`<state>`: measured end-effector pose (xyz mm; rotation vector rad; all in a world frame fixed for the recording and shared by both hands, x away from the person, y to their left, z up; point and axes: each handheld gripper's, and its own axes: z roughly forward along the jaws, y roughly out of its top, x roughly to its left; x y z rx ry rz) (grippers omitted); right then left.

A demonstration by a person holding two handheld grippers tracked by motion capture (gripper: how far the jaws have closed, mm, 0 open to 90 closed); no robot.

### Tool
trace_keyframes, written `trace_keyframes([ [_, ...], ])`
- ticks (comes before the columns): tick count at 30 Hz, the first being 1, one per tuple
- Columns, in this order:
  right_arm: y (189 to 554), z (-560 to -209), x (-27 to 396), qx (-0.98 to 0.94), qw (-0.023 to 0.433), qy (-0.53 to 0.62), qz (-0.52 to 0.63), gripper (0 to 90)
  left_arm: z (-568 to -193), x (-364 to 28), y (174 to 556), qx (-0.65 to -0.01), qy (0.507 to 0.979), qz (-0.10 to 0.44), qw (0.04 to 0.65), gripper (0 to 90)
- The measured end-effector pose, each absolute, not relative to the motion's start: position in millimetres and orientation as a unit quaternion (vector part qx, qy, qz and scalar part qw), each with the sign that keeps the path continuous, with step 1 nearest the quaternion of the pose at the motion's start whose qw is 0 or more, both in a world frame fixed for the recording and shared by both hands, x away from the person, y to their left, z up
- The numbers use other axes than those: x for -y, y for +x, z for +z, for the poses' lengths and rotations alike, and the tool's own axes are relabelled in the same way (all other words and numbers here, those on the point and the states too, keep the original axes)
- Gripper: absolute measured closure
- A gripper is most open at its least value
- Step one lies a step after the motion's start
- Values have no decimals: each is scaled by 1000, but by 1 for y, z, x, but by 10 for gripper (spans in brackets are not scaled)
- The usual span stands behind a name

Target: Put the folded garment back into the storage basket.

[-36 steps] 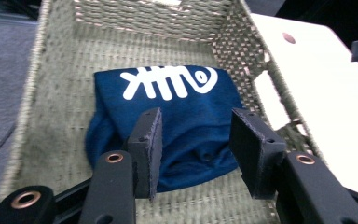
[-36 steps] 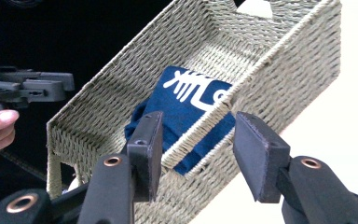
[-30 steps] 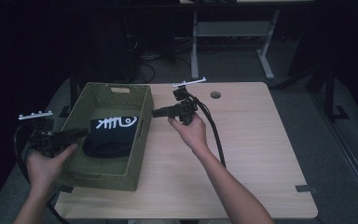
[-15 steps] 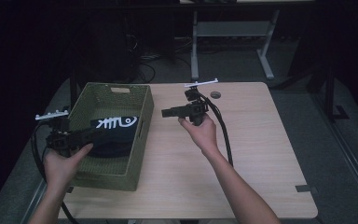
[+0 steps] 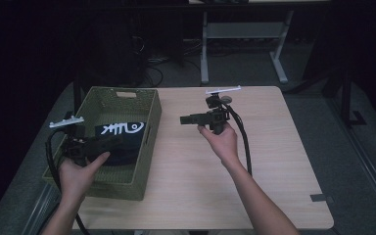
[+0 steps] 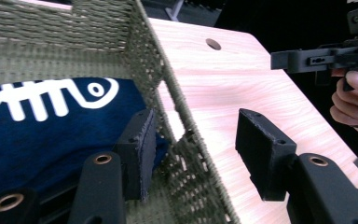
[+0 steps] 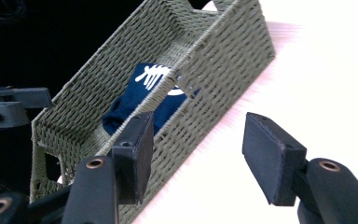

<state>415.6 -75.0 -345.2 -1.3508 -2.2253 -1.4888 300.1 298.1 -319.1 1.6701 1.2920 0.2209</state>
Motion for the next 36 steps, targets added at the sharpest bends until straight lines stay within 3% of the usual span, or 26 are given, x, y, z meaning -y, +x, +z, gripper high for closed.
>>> trace_keyframes([
  [36, 395, -372, 156, 706, 60, -503, -495, 396, -334, -223, 307, -486, 713, 46, 504, 411],
])
